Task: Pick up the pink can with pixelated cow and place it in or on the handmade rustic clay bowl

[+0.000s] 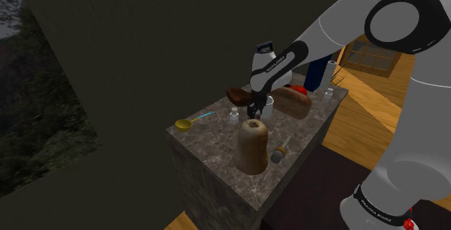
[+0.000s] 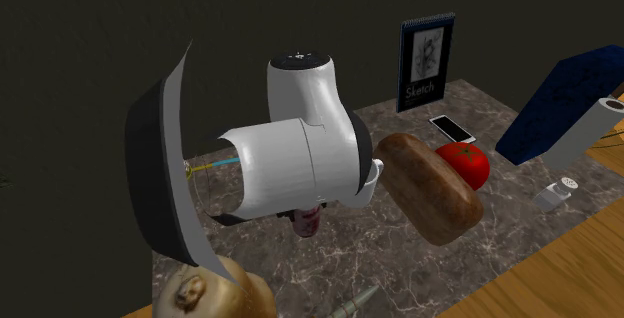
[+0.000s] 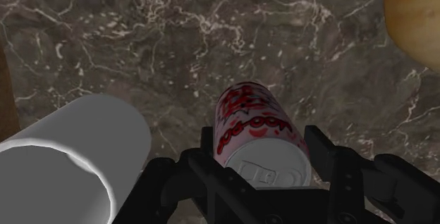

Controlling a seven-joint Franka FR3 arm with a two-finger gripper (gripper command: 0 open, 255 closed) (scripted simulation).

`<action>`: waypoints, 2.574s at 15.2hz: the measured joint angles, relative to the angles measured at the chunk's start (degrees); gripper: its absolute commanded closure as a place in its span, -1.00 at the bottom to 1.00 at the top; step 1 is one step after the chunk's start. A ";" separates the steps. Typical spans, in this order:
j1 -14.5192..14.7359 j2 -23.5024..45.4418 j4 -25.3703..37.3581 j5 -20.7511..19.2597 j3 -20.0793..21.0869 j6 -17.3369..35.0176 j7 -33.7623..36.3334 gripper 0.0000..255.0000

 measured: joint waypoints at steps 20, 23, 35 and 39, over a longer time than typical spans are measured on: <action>0.23 -7.48 2.27 -1.13 -0.32 -9.80 0.68 1.00; 0.27 -8.70 3.37 -1.30 -0.34 -12.12 0.80 1.00; 0.33 -13.23 7.66 -1.82 -0.36 -20.92 1.04 1.00; 0.31 -13.16 10.26 -1.80 -0.38 -23.45 0.96 1.00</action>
